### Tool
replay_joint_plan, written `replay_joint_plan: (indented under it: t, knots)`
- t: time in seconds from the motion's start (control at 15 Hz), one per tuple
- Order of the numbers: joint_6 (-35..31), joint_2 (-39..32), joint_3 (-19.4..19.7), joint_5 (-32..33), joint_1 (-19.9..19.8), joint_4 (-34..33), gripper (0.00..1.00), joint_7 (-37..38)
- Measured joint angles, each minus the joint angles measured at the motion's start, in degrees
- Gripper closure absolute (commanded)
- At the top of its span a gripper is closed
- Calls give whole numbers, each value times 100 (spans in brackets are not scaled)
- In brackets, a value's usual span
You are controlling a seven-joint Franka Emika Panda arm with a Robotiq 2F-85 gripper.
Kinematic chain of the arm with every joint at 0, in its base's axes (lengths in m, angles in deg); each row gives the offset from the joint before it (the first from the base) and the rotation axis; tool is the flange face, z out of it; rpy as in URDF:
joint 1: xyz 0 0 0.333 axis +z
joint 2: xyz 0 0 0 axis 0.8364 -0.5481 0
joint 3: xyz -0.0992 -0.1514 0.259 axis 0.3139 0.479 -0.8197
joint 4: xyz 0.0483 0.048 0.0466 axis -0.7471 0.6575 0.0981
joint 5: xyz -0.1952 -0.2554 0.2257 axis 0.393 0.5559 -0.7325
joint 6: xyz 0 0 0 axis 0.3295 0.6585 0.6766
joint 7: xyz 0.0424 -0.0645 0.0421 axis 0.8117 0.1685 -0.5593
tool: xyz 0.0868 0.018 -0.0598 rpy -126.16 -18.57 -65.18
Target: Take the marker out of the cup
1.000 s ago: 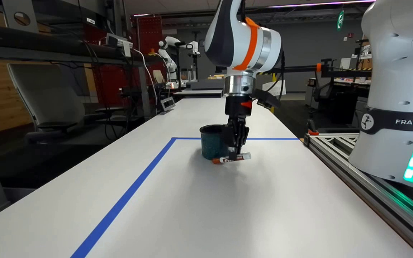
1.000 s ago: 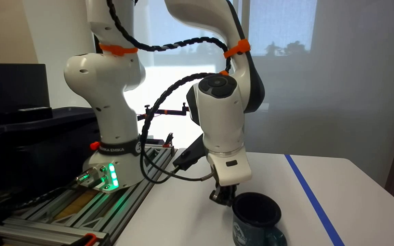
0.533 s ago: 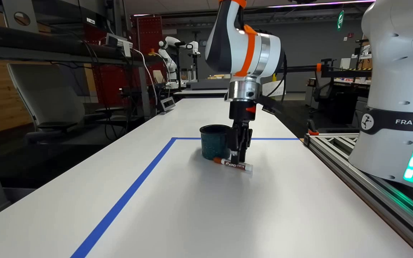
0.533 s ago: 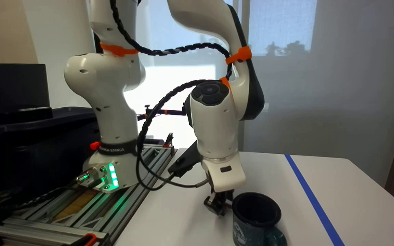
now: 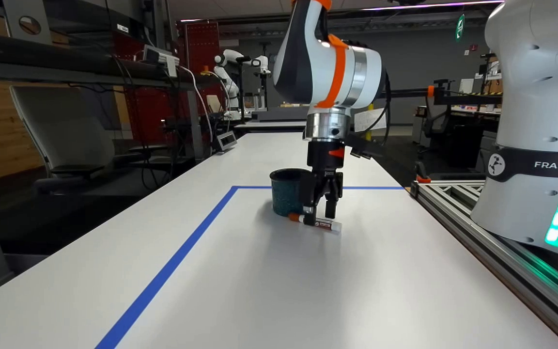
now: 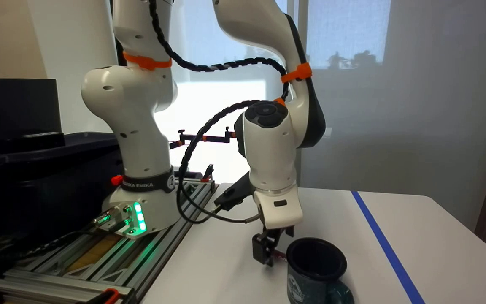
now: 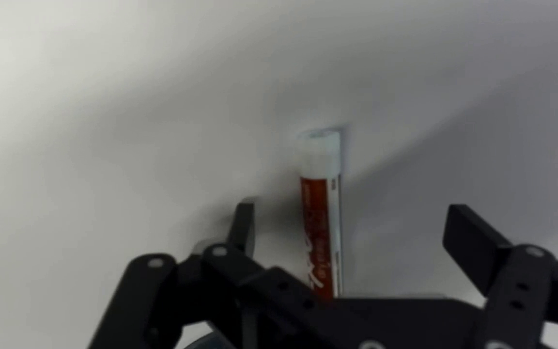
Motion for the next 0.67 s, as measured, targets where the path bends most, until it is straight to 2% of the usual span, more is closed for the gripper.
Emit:
replay_joint_plan:
  t: [0.27, 0.67]
  knots:
    - [-310, 5, -3, 36, 510, -70, 0, 563]
    - [-930, 239, 73, 474, 1317, -50, 0, 1057]
